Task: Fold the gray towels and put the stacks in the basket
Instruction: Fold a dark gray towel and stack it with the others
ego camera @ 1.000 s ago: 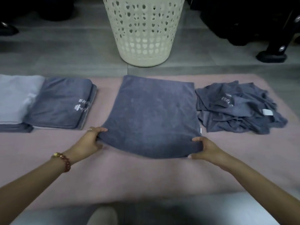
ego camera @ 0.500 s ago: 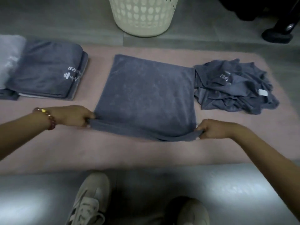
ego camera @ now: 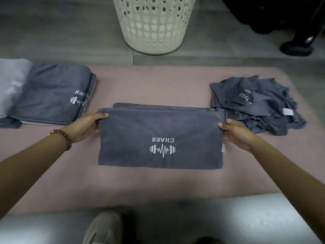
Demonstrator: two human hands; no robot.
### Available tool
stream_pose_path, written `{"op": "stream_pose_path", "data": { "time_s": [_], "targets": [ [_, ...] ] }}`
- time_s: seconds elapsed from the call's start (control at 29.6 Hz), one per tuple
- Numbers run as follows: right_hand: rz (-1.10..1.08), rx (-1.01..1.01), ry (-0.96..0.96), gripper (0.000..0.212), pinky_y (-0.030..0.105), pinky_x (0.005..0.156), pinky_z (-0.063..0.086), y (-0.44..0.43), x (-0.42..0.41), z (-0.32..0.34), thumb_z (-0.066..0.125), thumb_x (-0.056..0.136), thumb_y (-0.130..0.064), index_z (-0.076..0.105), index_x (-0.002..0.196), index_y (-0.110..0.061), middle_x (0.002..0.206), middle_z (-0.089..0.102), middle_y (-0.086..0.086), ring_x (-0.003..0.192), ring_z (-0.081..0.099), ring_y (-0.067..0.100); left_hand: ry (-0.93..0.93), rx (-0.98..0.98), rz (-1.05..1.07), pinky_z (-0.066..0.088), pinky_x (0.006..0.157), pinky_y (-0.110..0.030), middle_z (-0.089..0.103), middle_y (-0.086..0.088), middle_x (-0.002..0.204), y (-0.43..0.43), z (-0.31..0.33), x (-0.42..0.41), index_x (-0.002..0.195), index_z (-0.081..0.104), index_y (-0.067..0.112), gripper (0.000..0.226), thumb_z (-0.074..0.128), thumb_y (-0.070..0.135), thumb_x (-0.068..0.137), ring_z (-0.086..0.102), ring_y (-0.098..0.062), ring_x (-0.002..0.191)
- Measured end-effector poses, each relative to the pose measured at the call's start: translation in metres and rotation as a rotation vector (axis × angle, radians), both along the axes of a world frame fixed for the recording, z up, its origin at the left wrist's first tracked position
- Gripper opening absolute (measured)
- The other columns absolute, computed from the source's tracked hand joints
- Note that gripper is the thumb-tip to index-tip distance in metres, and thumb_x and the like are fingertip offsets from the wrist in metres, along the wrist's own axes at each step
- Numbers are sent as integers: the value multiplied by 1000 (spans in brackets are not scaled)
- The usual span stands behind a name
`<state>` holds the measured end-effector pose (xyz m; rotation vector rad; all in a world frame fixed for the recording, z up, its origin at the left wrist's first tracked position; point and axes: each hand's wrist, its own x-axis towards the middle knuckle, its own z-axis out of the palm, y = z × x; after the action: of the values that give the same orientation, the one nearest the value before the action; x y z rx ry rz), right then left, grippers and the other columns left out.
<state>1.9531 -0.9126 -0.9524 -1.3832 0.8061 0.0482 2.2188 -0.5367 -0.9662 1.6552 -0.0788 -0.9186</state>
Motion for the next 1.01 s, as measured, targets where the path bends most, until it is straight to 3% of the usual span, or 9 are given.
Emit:
{"op": "stream_pose_path", "data": {
  "time_s": [0.07, 0.17, 0.24, 0.3, 0.44, 0.57, 0.71, 0.91, 1.01],
  "targets": [
    [-168, -134, 44, 14, 30, 70, 54, 1, 29, -14, 48, 96, -11, 59, 105, -14, 94, 65, 3, 85, 60, 18, -180, 31, 87, 52, 59, -23, 69, 3, 75, -26, -5, 8, 99, 61, 10, 15, 47, 14, 97, 64, -13, 73],
    [-264, -409, 199, 10, 31, 74, 45, -3, 59, -41, 48, 95, -13, 57, 93, -10, 93, 58, 9, 95, 55, 26, -523, 278, 150, 32, 59, -31, 53, -11, 74, -54, -33, 21, 89, 57, 0, 11, 49, 5, 94, 48, -23, 78],
    [-251, -581, 303, 16, 34, 77, 42, 2, 68, -49, 51, 94, -18, 56, 90, -3, 91, 58, 16, 98, 56, 33, -627, 358, 198, 37, 69, -35, 54, -21, 81, -64, -45, 20, 92, 57, -8, 14, 48, 3, 94, 49, -29, 79],
    [-238, -675, 325, 39, 37, 87, 42, 10, 71, -48, 56, 92, -30, 55, 111, 3, 109, 61, 24, 108, 55, 38, -691, 395, 205, 41, 77, -39, 60, -27, 91, -67, -53, 19, 99, 57, -10, 22, 50, 11, 95, 56, -35, 86],
    [-204, -813, 335, 40, 40, 85, 42, 8, 76, -50, 45, 98, -26, 45, 129, -1, 120, 58, 27, 110, 54, 42, -761, 391, 191, 41, 75, -38, 61, -22, 90, -67, -62, 26, 100, 54, -2, 19, 49, 16, 95, 57, -37, 86],
    [-267, -855, 291, 26, 35, 71, 35, 5, 82, -52, 39, 99, -22, 48, 115, -3, 108, 60, 25, 100, 56, 40, -806, 382, 230, 39, 70, -38, 59, -20, 85, -69, -64, 30, 99, 52, 1, 17, 48, 17, 96, 54, -33, 78],
    [-264, -844, 332, 30, 41, 80, 42, 0, 90, -55, 39, 99, -23, 48, 121, -5, 116, 59, 24, 106, 55, 41, -825, 429, 218, 38, 68, -36, 57, -17, 81, -71, -67, 35, 101, 52, 3, 17, 47, 19, 96, 54, -34, 78],
    [-295, -837, 369, 30, 39, 76, 41, -3, 94, -61, 40, 99, -24, 48, 120, -5, 113, 60, 25, 104, 56, 41, -747, 456, 150, 43, 75, -41, 60, -20, 89, -73, -64, 41, 100, 50, 4, 20, 47, 23, 96, 56, -36, 84],
    [-321, -729, 244, 34, 33, 81, 40, -5, 90, -56, 52, 94, -28, 48, 118, -4, 110, 61, 17, 102, 57, 32, -616, 413, 195, 41, 76, -35, 55, -7, 83, -68, -55, 35, 98, 48, 9, 27, 51, 35, 95, 53, -27, 84]
  ]
}}
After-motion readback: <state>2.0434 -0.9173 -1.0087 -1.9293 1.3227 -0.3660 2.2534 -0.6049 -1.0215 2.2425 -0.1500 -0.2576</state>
